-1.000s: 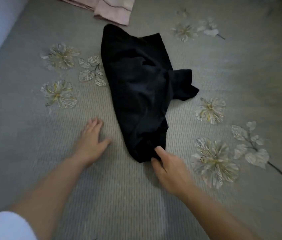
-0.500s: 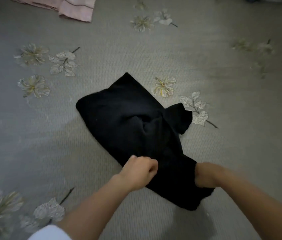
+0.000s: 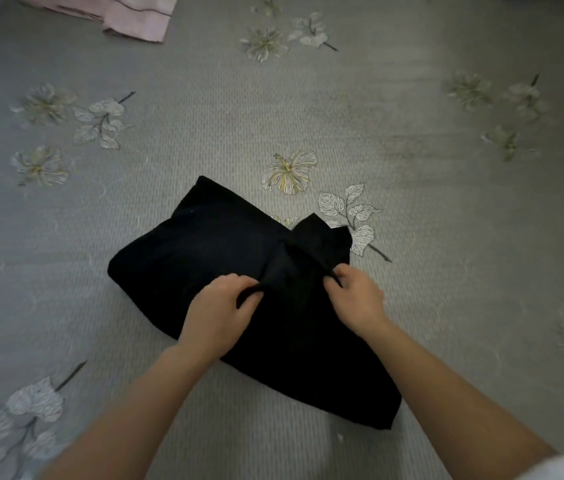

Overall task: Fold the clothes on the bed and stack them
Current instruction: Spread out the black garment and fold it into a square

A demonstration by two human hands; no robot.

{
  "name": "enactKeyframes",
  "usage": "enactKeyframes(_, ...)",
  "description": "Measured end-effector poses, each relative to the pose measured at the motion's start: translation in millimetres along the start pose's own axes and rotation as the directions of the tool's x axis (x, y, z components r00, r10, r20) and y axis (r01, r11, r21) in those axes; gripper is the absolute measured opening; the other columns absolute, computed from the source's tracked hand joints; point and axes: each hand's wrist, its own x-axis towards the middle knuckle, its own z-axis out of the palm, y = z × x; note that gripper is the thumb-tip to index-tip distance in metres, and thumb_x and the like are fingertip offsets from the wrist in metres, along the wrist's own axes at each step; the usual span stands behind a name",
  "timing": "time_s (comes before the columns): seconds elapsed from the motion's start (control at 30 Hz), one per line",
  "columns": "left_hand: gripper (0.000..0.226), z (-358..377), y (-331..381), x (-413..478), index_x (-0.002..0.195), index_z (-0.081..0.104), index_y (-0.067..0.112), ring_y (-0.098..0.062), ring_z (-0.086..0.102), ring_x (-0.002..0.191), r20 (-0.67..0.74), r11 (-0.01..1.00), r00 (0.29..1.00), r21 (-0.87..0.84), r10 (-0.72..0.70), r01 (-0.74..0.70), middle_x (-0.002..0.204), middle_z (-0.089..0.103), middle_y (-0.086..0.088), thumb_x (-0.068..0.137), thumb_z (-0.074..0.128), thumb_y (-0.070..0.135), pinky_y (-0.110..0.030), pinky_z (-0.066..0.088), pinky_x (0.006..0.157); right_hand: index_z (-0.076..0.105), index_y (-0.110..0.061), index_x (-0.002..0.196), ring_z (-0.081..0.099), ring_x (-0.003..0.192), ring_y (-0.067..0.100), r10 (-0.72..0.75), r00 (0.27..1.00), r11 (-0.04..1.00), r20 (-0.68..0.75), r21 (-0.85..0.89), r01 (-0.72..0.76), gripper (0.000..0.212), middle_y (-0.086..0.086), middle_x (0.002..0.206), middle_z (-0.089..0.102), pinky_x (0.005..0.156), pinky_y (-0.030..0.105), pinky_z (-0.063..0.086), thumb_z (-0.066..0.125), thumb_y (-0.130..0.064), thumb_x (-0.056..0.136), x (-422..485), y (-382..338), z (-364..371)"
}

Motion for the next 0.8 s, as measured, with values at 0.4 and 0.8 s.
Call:
enactKeyframes(0.4, 0.035, -46, -3, -43, 0.119, 0.065, 0.03, 0.001, 0.058, 0.1, 0.749, 0.945, 0.584, 0.186, -0.313, 0.268, 0.111, 0.065, 0.016, 0.088, 0.055, 0.019, -0.019, 0.045, 0.094, 0.072, -0.01, 0.084, 0.061, 0.079, 0.005, -0.076, 0.419, 0.994, 0.905, 0.034, 0.106, 0.012, -0.007, 0.077, 0.065, 0.079, 0.023, 0.048, 0.067, -0.008, 0.073, -77, 27, -31)
enactKeyframes(0.8, 0.033, 20, 36, 0, 0.124, 0.054, 0.026, -0.02, -0.004, 0.148, 0.468, 0.792, 0.871, 0.471, 0.149, -0.388, 0.153, 0.029, 0.004, 0.092, 0.05, 0.035, -0.044, 0.006, 0.116, 0.069, -0.022, 0.089, 0.064, 0.091, 0.014, -0.129, 0.928, 0.949, 0.35, 0.314, 0.013, 0.015, -0.002, 0.094, 0.066, 0.084, 0.029, 0.052, 0.069, -0.009, 0.08, -77, 40, 1)
